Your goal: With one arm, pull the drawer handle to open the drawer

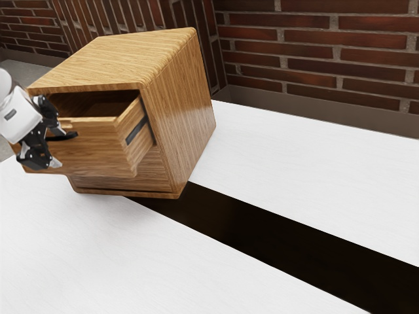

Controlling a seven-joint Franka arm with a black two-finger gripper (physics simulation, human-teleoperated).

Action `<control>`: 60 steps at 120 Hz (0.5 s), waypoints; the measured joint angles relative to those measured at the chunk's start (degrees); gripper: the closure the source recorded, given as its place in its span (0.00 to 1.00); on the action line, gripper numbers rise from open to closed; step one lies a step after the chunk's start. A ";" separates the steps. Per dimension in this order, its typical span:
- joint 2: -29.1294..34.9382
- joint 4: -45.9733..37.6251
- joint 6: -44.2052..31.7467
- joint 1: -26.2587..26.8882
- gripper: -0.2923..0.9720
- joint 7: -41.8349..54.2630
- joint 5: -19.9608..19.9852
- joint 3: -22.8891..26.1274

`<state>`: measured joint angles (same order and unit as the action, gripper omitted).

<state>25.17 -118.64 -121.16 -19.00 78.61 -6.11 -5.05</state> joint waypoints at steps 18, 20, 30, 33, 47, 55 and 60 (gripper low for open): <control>1.63 -1.50 -0.17 -1.03 0.47 -0.06 0.13 1.03; 1.82 -1.64 -0.18 -1.12 0.47 -0.07 0.14 1.12; 2.89 -2.43 -0.22 -1.38 0.50 -0.10 0.20 1.34; 3.13 -2.60 -0.22 -1.43 0.51 -0.11 0.22 1.38; 4.33 -3.69 -0.26 -1.74 0.55 -0.18 0.30 1.76; 5.01 -4.26 -0.31 -2.05 0.59 -0.23 0.33 2.00; 5.57 -4.67 -0.34 -2.21 0.58 -0.26 0.32 2.08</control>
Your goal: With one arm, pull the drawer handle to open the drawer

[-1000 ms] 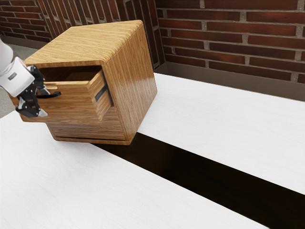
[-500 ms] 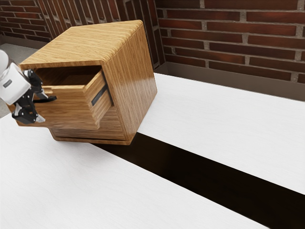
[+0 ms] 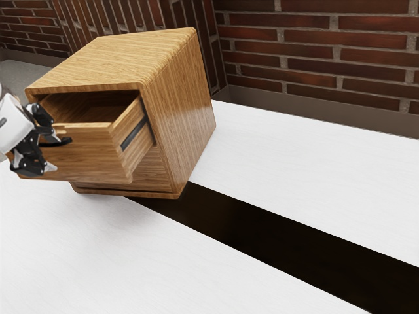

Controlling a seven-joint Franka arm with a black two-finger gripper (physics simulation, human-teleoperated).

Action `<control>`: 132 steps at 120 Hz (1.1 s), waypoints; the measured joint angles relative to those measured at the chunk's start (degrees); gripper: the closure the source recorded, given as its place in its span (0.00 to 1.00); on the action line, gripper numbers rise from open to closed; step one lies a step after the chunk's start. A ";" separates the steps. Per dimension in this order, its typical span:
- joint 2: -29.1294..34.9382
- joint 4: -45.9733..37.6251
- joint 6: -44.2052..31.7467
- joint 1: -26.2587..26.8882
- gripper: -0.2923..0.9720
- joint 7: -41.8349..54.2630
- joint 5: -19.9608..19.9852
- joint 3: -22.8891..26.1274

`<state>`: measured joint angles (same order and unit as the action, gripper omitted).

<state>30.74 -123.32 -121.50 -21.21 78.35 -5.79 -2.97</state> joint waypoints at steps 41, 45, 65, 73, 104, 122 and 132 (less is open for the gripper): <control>3.38 -2.56 0.43 -1.26 0.59 -0.20 0.09 1.42; 3.58 -2.51 0.42 -1.35 0.62 -0.24 0.11 1.61; 4.79 -0.14 0.62 -1.01 0.51 -0.33 0.24 2.97; 5.40 1.41 0.75 -0.99 0.47 -0.36 0.47 3.92; -5.94 22.34 11.08 2.17 0.33 -2.74 3.43 6.85; -19.65 35.92 25.22 21.76 0.28 -7.51 2.40 -4.50; -22.29 39.65 32.13 27.50 0.26 -12.55 2.08 -8.19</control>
<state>8.44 -83.66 -89.36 6.29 65.81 -3.72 -11.15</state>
